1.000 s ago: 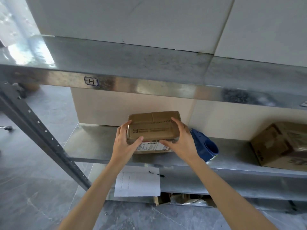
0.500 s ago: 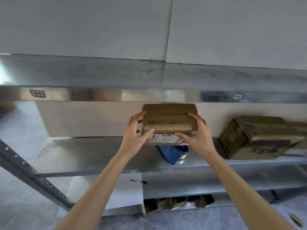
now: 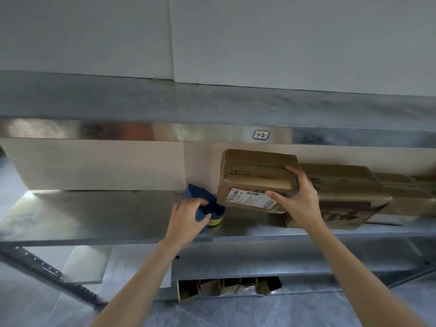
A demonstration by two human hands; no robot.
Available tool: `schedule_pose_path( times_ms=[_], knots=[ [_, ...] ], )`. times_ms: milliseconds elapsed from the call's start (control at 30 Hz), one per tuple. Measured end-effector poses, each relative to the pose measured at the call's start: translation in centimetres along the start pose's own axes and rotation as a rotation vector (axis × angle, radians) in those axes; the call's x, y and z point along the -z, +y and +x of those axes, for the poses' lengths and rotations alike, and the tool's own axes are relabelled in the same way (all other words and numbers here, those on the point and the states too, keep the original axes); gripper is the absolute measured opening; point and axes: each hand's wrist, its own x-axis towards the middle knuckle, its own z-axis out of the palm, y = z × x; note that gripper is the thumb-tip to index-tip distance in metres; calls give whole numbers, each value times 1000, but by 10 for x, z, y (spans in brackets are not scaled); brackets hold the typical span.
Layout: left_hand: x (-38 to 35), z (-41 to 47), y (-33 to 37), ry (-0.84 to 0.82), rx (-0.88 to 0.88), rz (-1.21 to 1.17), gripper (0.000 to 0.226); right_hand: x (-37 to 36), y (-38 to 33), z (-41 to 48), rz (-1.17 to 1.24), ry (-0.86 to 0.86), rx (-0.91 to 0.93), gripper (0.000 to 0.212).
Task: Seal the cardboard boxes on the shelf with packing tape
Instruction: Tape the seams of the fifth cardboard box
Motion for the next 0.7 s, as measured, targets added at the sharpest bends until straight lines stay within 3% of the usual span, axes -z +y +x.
schedule_pose_path(
  times_ms=[367,700],
  knots=[
    [-71,28,-13,-118,-81,210,15,5,17,8,15,8,-42,86],
    [-80,28,-12,-175,-56,371,24,-5,31,5,-23,0,-49,86]
  ],
)
